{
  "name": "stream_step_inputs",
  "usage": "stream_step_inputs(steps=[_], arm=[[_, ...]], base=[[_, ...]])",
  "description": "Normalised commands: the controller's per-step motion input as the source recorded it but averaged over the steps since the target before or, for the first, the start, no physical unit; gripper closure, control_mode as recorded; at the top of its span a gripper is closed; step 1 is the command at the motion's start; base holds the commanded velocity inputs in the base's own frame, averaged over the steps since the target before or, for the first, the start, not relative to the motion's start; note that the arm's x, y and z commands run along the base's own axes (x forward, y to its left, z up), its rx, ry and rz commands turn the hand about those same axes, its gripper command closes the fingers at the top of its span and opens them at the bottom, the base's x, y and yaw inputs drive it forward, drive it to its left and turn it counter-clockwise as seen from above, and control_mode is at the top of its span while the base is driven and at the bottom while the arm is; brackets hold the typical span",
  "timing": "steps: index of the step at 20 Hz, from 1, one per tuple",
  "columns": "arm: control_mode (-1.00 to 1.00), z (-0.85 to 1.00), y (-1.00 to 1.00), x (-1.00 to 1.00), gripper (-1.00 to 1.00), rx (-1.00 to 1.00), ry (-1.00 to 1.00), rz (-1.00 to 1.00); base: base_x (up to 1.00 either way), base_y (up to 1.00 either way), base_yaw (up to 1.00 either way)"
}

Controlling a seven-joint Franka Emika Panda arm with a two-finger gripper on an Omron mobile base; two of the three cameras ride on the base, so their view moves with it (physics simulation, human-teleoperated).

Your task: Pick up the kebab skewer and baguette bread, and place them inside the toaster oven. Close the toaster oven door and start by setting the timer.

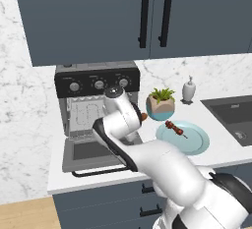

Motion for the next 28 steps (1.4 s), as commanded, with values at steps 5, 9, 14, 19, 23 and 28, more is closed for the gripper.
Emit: stream_step_inputs(steps=[5, 9, 14, 19, 23, 28], arm=[[-1.0, 0.12, 0.46, 0.48, 1.0, 0.03, -0.07, 0.0], [-1.0, 0.02, 0.07, 0.38, 1.0, 0.07, -0.12, 0.0], [-1.0, 0.0, 0.0, 0.08, 1.0, 0.08, -0.17, 0.0], [-1.0, 0.0, 0.2, 0.19, 1.0, 0.09, -0.25, 0.0], [-1.0, 0.0, 0.21, 0.35, 1.0, 0.11, -0.12, -0.01], [-1.0, 0.1, 0.21, 0.49, 1.0, 0.13, -0.01, 0.0]], base=[[0.0, 0.0, 0.0], [0.0, 0.0, 0.0], [0.0, 0.0, 0.0], [0.0, 0.0, 0.0], [0.0, 0.0, 0.0], [0.0, 0.0, 0.0]])
